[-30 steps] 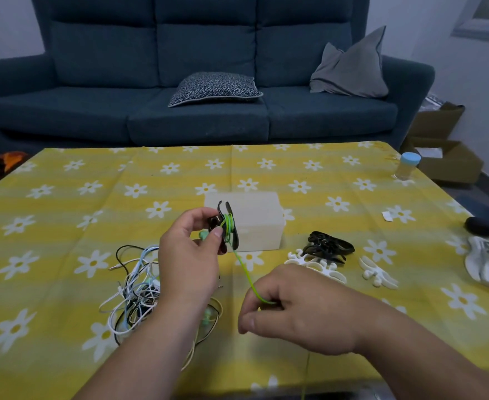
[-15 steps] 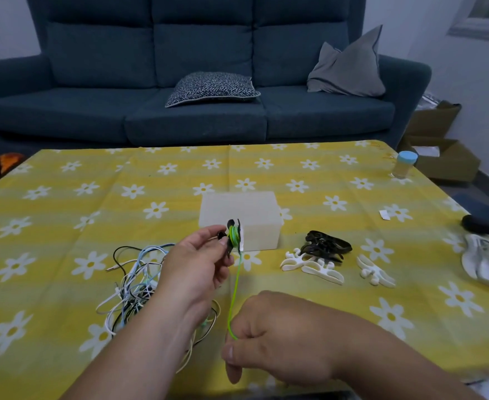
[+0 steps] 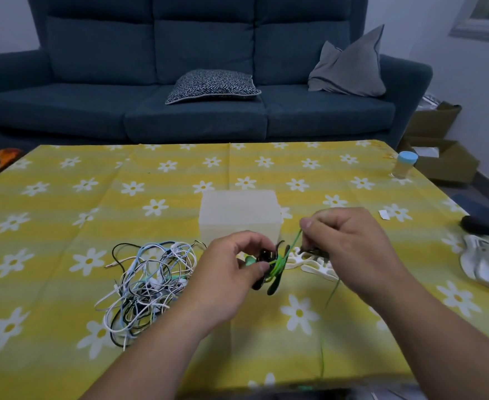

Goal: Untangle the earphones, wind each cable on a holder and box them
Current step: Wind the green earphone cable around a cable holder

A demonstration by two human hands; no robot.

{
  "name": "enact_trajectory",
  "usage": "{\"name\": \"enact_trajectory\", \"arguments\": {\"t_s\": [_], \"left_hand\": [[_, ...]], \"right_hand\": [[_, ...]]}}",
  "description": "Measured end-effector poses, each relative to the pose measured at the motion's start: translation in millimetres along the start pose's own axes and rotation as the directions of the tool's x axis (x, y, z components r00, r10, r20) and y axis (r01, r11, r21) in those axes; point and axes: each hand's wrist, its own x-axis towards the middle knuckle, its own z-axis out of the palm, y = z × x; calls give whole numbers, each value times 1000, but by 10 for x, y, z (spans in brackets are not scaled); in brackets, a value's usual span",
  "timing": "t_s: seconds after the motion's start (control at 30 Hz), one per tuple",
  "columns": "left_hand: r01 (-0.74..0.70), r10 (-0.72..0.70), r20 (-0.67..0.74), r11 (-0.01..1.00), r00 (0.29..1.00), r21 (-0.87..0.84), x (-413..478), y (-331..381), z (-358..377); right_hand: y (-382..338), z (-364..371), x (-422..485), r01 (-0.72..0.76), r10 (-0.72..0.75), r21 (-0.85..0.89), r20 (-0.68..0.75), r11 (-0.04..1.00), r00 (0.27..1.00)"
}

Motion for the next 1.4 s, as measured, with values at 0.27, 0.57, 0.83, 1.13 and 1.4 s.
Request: {"name": "enact_trajectory", "arguments": {"t_s": [0.27, 0.57, 0.83, 1.13, 1.4], "left_hand": [[31, -33, -30, 998, 999, -52, 0, 6, 30], [140, -143, -8, 980, 990, -140, 11, -78, 31], [122, -92, 110, 942, 990, -314, -25, 31, 38], [114, -73, 96, 831, 993, -544, -39, 67, 9], [-62, -63, -248, 881, 967, -469, 72, -45, -58]], "right_hand": [[37, 16, 21, -37, 37, 122, -5, 992, 999], [-25, 33, 3, -31, 64, 306, -97, 952, 993], [185, 28, 123, -151, 195, 235, -176, 960, 965], [219, 168, 82, -335, 330, 68, 79, 940, 941], [112, 398, -117, -235, 209, 0, 459, 972, 864]]}}
